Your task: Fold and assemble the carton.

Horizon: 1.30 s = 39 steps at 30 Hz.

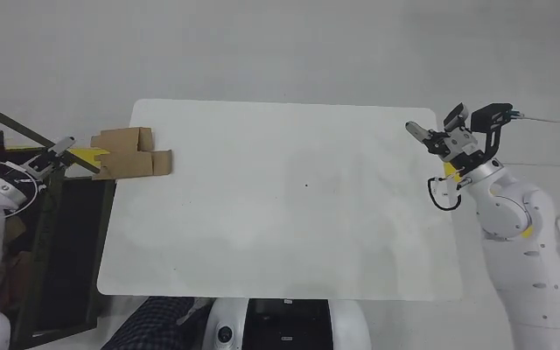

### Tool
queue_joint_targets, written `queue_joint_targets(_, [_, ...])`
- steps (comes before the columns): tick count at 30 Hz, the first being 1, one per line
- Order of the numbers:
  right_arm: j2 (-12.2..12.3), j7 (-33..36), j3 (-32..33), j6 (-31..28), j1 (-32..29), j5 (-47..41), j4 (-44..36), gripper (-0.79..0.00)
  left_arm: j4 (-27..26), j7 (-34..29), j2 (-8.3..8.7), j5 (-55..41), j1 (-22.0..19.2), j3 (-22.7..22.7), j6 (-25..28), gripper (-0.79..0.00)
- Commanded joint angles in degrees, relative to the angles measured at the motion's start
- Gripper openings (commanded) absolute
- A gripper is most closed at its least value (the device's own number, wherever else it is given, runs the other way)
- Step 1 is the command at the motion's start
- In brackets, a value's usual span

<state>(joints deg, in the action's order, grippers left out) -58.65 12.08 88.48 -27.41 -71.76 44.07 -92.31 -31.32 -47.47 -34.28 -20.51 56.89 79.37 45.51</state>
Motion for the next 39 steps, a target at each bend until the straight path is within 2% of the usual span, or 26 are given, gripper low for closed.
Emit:
queue_joint_targets(1, [0.0,0.0,0.0,0.0,0.0,0.0,0.0,0.000,1.8,-0.4,0.20,-0.6,0.5,0.7,0.9,0.000])
queue_joint_targets(4, [0.0,0.0,0.0,0.0,0.0,0.0,0.0,0.000,3.2,0.2,0.13,-1.7,1.1,1.4,1.9,0.000])
queue_joint_targets(21, [0.0,0.0,0.0,0.0,0.0,0.0,0.0,0.000,3.2,0.2,0.13,-1.7,1.1,1.4,1.9,0.000])
queue_joint_targets(24, [0.0,0.0,0.0,0.0,0.0,0.0,0.0,0.000,2.7,3.2,-0.12,-2.2,1.7,1.7,-0.2,0.000])
queue_joint_targets(27, [0.0,0.0,0.0,0.0,0.0,0.0,0.0,0.000,3.0,5.3,-0.59,-5.1,3.1,2.4,-2.3,0.000])
queue_joint_targets(32, [0.0,0.0,0.0,0.0,0.0,0.0,0.0,0.000,5.0,6.4,-1.43,-9.5,5.1,3.4,-2.3,0.000])
queue_joint_targets(39, [0.0,0.0,0.0,0.0,0.0,0.0,0.0,0.000,8.3,4.3,-4.41,-16.5,8.4,2.4,-1.1,0.000])
